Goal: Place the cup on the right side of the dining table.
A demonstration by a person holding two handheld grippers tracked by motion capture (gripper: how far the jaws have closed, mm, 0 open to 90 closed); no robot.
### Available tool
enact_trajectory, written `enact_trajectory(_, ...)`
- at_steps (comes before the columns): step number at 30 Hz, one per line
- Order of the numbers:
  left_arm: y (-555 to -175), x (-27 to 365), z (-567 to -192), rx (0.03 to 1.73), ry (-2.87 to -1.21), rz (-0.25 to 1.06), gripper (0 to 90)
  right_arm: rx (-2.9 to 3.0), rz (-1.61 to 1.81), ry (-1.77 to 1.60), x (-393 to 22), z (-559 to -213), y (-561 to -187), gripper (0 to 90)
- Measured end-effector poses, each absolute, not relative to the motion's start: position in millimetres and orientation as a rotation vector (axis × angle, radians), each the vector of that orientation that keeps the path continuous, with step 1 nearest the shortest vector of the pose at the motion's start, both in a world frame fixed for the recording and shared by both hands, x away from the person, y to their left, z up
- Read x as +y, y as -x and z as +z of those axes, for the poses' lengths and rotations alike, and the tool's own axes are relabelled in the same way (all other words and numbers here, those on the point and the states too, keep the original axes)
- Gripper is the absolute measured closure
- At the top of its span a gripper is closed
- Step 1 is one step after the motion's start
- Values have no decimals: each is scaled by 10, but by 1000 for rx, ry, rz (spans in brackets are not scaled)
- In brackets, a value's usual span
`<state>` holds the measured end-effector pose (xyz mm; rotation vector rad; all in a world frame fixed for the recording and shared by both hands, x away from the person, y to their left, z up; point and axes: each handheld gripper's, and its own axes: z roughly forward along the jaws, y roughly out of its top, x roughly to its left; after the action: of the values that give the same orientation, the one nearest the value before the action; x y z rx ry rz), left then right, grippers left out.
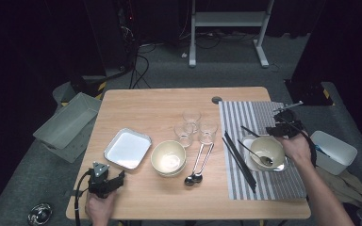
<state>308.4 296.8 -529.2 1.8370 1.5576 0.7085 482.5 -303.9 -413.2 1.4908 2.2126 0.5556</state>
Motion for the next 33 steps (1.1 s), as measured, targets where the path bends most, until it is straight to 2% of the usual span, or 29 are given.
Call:
enact_trajectory(10, -3084, 2969, -5292, 1557, -1837, 707, 289, 2197, 546, -1495, -2951, -4003, -4801, 555)
enact_trajectory(18, -3084, 2970, -5292, 1558, -1837, 707, 289, 2233, 529, -1458, -2777, -4101, -4963, 552)
enact_trajectory(33, -3083, 2968, -5292, 1558, -1837, 709, 290, 2285, 462, -1447, -2704, -4277, -5272, 533)
